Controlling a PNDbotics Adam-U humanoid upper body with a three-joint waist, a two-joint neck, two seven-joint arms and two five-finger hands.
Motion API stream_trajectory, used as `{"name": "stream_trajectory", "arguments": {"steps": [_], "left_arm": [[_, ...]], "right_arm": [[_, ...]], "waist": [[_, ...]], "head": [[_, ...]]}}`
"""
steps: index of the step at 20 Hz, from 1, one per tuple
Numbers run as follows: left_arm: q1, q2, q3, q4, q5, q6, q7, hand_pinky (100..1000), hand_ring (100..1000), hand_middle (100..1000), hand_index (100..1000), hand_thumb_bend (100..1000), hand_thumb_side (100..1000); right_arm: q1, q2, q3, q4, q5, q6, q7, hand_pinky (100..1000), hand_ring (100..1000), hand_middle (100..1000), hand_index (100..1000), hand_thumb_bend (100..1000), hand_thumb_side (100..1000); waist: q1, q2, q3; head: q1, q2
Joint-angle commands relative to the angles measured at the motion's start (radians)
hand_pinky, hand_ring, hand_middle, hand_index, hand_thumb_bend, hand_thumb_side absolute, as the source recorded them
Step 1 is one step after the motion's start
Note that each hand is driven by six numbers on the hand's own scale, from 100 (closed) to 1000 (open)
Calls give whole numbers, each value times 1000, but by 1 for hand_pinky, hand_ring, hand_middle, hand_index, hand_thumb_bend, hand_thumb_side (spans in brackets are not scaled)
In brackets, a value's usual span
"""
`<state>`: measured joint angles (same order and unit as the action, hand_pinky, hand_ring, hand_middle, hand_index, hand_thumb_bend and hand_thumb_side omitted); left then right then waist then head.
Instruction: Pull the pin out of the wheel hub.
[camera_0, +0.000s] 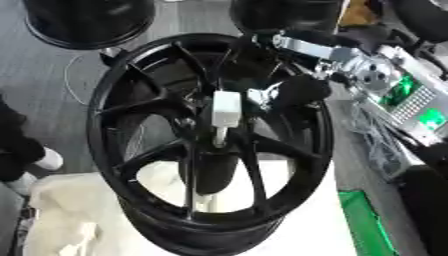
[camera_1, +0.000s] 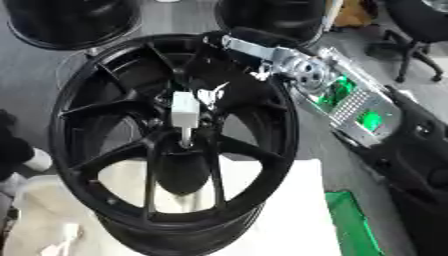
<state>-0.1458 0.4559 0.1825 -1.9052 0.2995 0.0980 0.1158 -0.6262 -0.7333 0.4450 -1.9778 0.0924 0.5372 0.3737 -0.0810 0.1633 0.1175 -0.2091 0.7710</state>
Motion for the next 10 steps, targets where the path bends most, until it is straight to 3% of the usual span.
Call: {"name": "stream_trajectory", "arguments": {"steps": [1,2,3,7,8,10], "left_arm": [[-12,11,8,-17,-1,-1,1,602,790,745,767,100,788],[-11,11,9,-16,-2,-1,2,602,791,745,766,100,788],[-10,11,10,-16,-3,0,3,602,790,745,766,100,788],[-8,11,16,-15,-2,-1,8,602,790,744,764,100,788],[-8,12,16,-15,-2,-1,8,602,790,743,764,100,787],[-9,12,16,-16,-1,-2,7,601,790,743,764,100,788]], "right_arm": [[-22,-10,-9,-22,-32,5,1,821,939,829,935,100,255],[-23,-10,-12,-22,-46,2,-3,819,939,828,934,100,307],[-24,-12,-15,-22,-62,-1,-8,815,936,825,934,100,265],[-33,-28,-29,-22,-128,-23,-27,822,933,824,946,100,255],[-34,-31,-29,-22,-134,-31,-24,825,934,825,950,100,290],[-36,-34,-20,-22,-135,-44,0,835,946,835,963,100,472]], "waist": [[8,-7,-2],[8,-6,-5],[8,-6,-7],[10,-3,-9],[11,-2,-9],[12,1,-6]], "head": [[-2,-1],[1,-1],[4,-1],[8,-1],[7,-1],[3,-1]]}}
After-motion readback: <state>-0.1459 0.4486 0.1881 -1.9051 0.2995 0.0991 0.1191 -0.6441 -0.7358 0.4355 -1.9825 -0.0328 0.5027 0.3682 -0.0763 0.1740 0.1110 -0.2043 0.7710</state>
